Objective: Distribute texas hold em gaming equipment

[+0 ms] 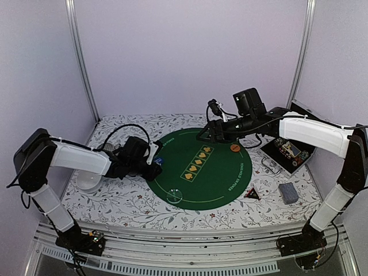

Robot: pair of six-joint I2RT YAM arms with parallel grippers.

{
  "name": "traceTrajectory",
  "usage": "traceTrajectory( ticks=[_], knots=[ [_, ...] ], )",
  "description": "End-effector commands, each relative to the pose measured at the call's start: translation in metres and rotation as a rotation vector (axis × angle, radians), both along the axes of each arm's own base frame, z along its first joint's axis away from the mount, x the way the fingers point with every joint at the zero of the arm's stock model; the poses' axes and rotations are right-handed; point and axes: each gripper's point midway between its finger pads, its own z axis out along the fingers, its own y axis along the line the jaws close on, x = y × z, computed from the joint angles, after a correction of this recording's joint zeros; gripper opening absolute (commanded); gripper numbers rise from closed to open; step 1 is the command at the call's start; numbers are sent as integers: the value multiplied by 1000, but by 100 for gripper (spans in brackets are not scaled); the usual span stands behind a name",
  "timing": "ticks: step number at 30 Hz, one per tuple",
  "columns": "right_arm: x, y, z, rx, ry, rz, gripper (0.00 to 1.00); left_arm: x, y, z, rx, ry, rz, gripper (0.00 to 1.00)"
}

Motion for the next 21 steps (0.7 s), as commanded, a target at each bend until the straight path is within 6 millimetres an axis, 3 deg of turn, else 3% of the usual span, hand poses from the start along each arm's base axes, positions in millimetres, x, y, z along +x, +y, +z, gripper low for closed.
traceTrajectory(
  ticks=[1, 11, 21],
  knots=[
    [-1, -11, 1, -52, -49, -25, 70, 22, 6, -14, -17, 47, 99, 0],
    [-2, -14, 4, -58, -60, -25, 70, 33, 8, -52, 58, 82, 105, 0],
    [-1, -14, 8, -59, -73, -18, 70, 33, 9, -61, 78, 81, 96, 16]
  ],
)
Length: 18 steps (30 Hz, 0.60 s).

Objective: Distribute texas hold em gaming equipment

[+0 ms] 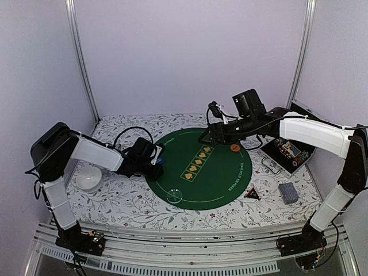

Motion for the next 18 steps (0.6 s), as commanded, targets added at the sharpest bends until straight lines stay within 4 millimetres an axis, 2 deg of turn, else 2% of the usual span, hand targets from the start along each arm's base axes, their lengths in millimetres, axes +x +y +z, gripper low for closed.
traceTrajectory(
  ticks=[1, 5, 10, 18],
  knots=[
    [-2, -4, 17, 12, -44, 1, 70, 3, 4, -11, 15, -5, 7, 19],
    [-3, -4, 19, 15, -47, 3, 70, -2, 7, -15, 21, 18, 15, 35],
    [-4, -7, 25, 18, -62, 0, 70, -8, 10, -14, 14, 33, 22, 48],
    [-4, -11, 31, 22, -80, -5, 70, -9, 9, 4, -6, 17, 11, 66]
  ],
)
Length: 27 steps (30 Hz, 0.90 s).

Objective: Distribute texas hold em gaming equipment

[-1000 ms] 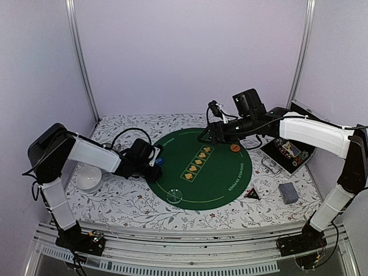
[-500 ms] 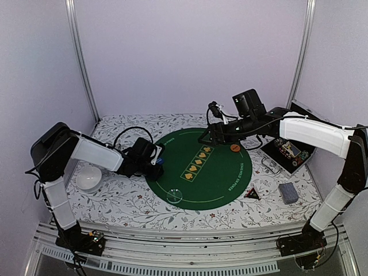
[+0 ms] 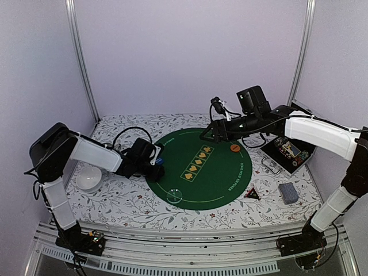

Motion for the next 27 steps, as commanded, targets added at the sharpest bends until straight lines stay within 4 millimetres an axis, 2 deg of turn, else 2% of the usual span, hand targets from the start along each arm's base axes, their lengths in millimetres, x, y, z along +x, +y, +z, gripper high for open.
traceTrajectory(
  ticks=[1, 6, 15, 17, 22, 27],
  knots=[
    [0, -7, 14, 6, -37, -11, 70, -6, 6, 7, 6, 14, -3, 68],
    [-1, -9, 19, 10, -46, -14, 70, 2, 4, 26, 8, -19, 1, 79],
    [-1, -15, 24, 2, -65, -28, 71, 24, -2, 39, -4, -36, 3, 79],
    [-1, -15, 24, 0, -66, -28, 71, 30, -5, 39, -17, -31, 0, 74],
    [0, -17, 23, -4, -66, -31, 71, 42, -13, 33, -32, -14, -12, 47],
    [-1, -18, 22, -10, -67, -35, 71, 46, -15, 20, -16, 25, -19, 25]
  ],
)
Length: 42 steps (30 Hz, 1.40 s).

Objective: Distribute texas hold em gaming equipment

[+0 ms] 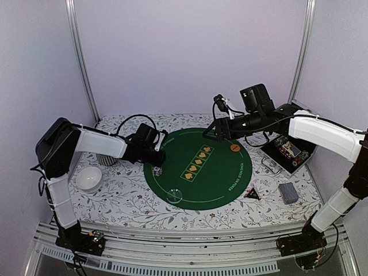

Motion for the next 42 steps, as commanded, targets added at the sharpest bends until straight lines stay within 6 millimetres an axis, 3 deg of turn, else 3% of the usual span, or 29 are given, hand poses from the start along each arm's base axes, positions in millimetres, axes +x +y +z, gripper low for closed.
traceTrajectory(
  ticks=[1, 18, 26, 30, 32, 37, 42],
  knots=[
    [-1, -9, 11, 1, -32, -18, 71, 1, 4, -18, 29, 59, -13, 22],
    [2, -20, 13, -14, -45, -49, 71, -24, 17, -29, 37, 108, -19, 13],
    [18, -42, 15, -36, -65, -116, 73, -11, 7, -5, -6, 47, -23, 17],
    [46, -92, 12, -92, -91, -250, 75, 1, 1, 16, -23, -6, -28, 20],
    [65, -130, 6, -126, -96, -351, 76, 5, -3, 33, -44, -40, -35, 21],
    [106, -244, -38, -303, -50, -652, 77, 5, -4, 83, -75, -120, -58, 28],
    [129, -324, -90, -528, 22, -801, 71, -2, 3, 131, -69, -178, -92, 62]
  ],
)
